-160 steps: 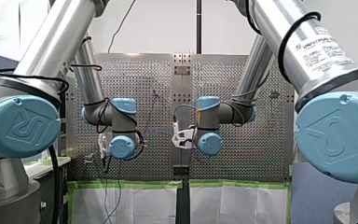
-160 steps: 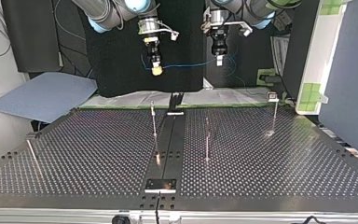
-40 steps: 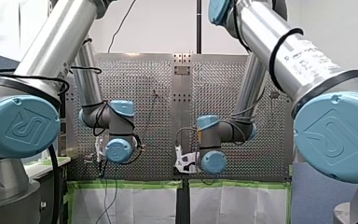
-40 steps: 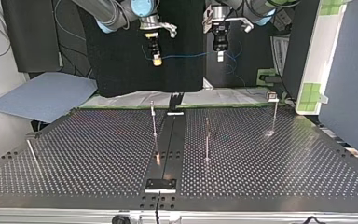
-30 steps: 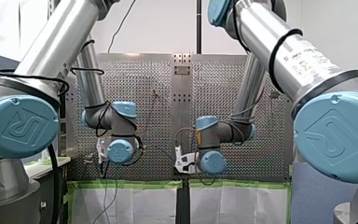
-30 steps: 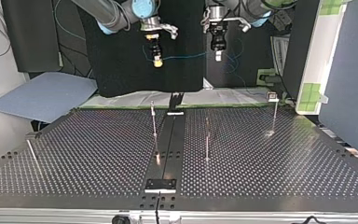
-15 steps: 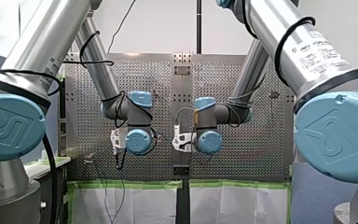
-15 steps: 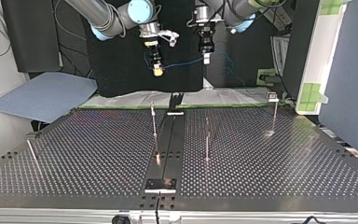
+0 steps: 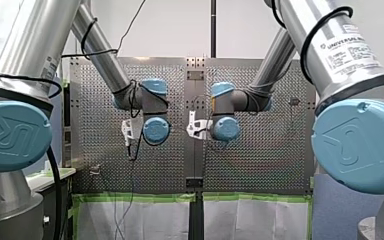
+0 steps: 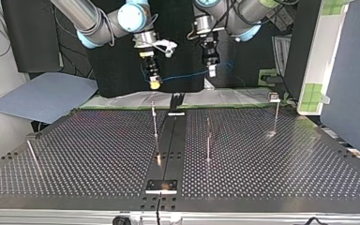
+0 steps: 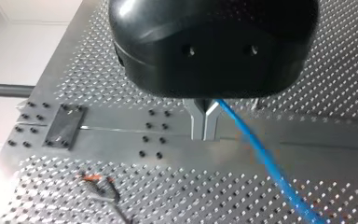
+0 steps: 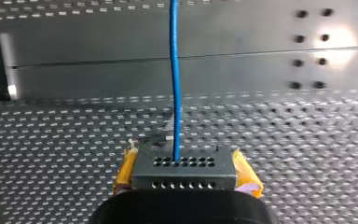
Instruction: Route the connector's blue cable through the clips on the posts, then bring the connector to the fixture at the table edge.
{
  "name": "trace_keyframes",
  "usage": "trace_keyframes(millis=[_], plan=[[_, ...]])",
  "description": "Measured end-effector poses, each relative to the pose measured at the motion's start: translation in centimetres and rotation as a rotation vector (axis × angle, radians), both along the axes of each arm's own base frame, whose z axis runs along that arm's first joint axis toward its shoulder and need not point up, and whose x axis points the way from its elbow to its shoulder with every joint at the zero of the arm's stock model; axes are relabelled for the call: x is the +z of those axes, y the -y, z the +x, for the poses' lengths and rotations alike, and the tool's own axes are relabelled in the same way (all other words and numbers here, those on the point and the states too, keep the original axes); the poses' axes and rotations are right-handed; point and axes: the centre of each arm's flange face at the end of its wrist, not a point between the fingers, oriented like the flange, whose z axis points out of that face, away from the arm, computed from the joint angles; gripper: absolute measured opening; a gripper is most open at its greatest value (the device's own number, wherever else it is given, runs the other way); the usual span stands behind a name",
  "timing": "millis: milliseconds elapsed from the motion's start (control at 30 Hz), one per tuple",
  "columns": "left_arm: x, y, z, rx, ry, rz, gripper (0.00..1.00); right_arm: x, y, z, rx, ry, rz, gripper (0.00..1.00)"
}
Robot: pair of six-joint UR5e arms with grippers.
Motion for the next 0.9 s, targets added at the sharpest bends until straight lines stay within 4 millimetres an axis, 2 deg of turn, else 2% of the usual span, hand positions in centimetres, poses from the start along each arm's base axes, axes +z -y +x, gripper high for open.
trace_keyframes(millis=[233,700,800,900], plan=[[2.1,-1.2,0.4,0.027,0.002,0.004,0.0,4.2,1.2,-0.1,0.003,0.026,-0.026,0.0],[3.5,-1.6,2.8,-0.002,0.014,0.033,0.0,13.0,3.0,-0.4,0.039,0.107,-0.121,0.0],[3.8,-1.7,3.4,-0.006,0.013,0.042,0.0,14.5,3.1,-0.8,0.036,0.12,-0.137,0.0],[4.1,-2.0,4.3,-0.006,0.01,0.056,0.0,15.0,3.4,-1.3,0.029,0.125,-0.141,0.0]])
